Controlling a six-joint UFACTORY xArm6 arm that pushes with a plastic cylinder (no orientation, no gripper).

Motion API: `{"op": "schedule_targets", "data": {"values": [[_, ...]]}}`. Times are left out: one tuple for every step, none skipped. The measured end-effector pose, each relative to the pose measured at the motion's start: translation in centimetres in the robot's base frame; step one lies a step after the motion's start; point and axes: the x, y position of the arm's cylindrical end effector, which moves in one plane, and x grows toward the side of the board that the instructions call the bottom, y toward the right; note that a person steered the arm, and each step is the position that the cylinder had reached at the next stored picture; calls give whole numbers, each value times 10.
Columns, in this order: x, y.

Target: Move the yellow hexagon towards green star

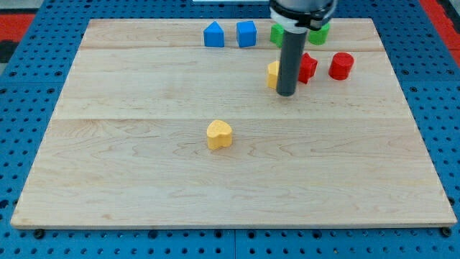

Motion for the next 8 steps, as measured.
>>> {"op": "schedule_targets", "data": {"values": [[-1, 10], [-5, 3], [-5, -18], [-5, -23], [-5, -23], [-7, -23], [-14, -23], [-15, -23]]}}
